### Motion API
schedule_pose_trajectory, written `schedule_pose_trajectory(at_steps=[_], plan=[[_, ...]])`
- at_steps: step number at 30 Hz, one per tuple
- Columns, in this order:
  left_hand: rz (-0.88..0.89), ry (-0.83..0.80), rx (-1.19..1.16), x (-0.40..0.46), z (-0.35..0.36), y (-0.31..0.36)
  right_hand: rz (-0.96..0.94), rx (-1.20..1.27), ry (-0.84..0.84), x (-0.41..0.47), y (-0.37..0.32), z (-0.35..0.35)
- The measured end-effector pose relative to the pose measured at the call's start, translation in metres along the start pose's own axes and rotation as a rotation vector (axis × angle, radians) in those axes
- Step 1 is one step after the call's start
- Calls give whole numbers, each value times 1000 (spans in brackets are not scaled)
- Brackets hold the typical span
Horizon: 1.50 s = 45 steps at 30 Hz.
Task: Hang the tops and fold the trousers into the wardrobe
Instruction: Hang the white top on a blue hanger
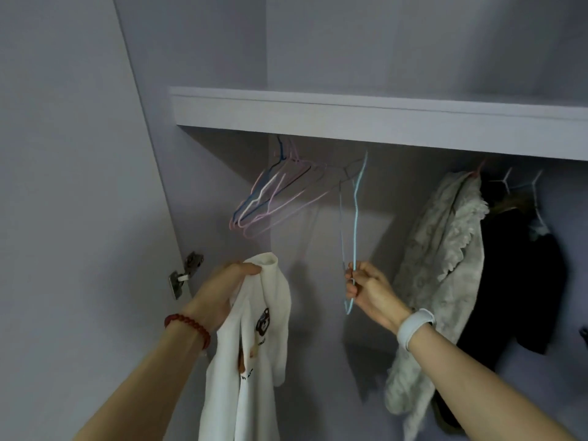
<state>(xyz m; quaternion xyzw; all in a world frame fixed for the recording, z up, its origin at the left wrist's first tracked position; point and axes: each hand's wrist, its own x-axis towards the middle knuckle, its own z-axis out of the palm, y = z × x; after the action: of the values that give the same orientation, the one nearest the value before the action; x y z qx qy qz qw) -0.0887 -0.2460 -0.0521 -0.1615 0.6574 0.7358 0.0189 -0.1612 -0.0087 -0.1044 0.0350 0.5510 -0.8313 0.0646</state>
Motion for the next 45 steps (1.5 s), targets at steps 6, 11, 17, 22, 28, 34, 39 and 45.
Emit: schedule_pose_trajectory(at_steps=[6, 11, 17, 22, 28, 34, 39, 45], plan=[[-47, -159, -38, -10, 13, -17, 42, 80, 70, -29, 26, -39], [-57, -186, 2, -9, 22, -24, 57, 210, 117, -30, 17, -42], [5, -230, 85, -10, 27, -17, -46, 128, 136, -13, -6, -20], [55, -198, 128, -5, 28, -4, -84, 38, 154, -2, -25, -18], [120, -173, 162, 1, 26, 13, -50, -233, 229, 28, -35, -8], [135, -140, 153, 1, 19, 23, -33, 68, 354, 48, -33, 2], [132, -93, 147, -1, 6, 22, 11, 158, 293, 56, -37, 1], [139, -94, 156, -4, 4, 17, 42, 95, 216, 16, 4, -23]])
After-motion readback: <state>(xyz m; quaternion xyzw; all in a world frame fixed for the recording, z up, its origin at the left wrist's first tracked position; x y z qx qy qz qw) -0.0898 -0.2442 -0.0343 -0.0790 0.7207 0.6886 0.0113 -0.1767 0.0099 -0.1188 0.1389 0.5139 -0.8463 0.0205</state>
